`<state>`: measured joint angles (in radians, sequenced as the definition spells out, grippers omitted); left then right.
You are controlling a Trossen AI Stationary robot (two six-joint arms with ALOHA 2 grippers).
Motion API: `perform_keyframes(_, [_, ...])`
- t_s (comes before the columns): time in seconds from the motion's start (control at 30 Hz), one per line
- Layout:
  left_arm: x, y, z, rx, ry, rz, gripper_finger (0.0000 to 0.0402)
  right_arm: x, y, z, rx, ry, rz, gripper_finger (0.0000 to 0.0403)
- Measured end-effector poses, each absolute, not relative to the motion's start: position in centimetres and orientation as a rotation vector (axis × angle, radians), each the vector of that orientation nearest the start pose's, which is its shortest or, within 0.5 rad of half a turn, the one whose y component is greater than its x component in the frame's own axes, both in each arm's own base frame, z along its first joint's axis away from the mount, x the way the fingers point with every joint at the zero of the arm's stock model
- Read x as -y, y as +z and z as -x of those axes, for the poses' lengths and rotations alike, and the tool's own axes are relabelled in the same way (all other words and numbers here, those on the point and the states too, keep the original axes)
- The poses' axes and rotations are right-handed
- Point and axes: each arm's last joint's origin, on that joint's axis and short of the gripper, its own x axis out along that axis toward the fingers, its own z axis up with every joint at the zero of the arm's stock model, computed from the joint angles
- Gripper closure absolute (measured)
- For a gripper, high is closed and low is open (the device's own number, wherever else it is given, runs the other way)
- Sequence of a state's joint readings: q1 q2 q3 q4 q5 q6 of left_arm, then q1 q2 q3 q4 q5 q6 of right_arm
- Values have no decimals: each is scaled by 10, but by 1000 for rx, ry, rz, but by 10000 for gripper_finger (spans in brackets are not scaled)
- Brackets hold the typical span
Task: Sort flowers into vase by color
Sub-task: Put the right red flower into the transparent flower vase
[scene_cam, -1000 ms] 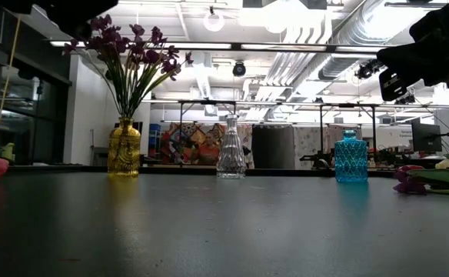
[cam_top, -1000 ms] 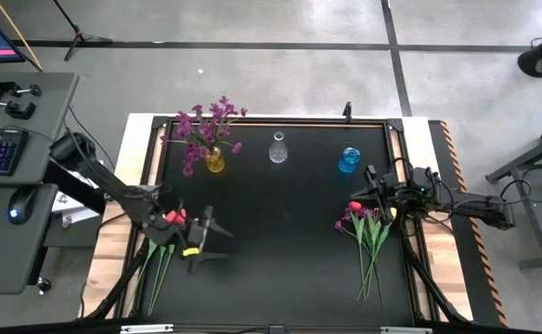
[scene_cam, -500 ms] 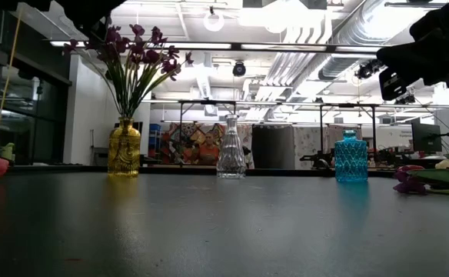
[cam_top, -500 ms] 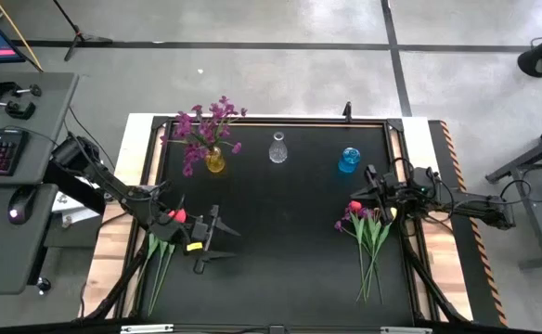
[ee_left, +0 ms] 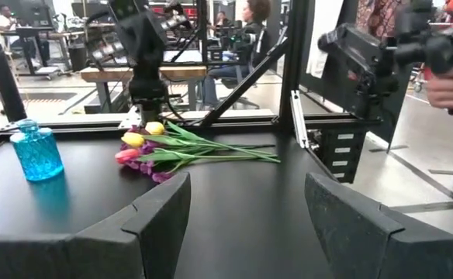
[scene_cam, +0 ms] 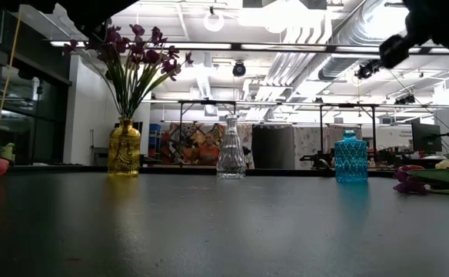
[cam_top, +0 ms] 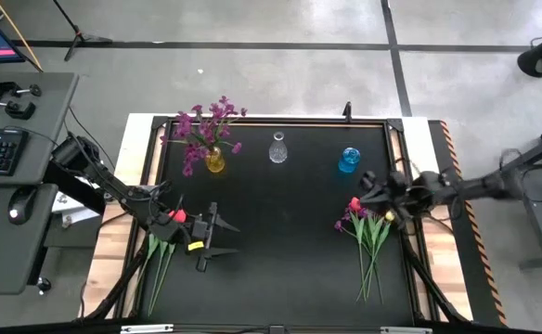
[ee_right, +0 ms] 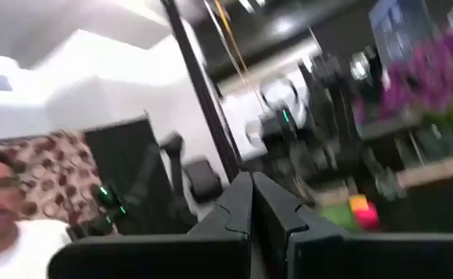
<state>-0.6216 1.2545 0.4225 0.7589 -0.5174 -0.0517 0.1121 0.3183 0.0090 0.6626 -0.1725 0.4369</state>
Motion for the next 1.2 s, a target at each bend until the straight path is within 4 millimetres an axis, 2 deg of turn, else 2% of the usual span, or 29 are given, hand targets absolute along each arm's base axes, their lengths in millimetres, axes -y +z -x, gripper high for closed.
perform_keyframes(0.13, [127,207,-203,-63,-57,17,161,-36,189,-130,96,275,-517,402])
perform_keyframes(0.3, [125,207,-203,-61,7,14,161,-55,196,-157,-88,290,-578,402])
perform_keyframes(0.43, [124,207,-203,-62,23,13,161,-64,205,-178,-408,320,-687,402])
perform_keyframes(0.5, [124,207,-203,-62,24,13,161,-67,206,-185,-638,210,-772,402])
perform_keyframes(0.6, [124,206,-203,-68,25,21,161,-72,201,-183,-1005,-12,-809,402])
perform_keyframes(0.73, [124,204,-203,-83,26,16,161,-80,196,-176,-1348,-283,-787,398])
perform_keyframes(0.9, [124,204,-203,-88,26,20,161,-92,182,-175,-1507,-453,-780,356])
perform_keyframes(1.2, [124,203,-203,-92,26,18,161,-100,155,-185,-1565,-659,-851,233])
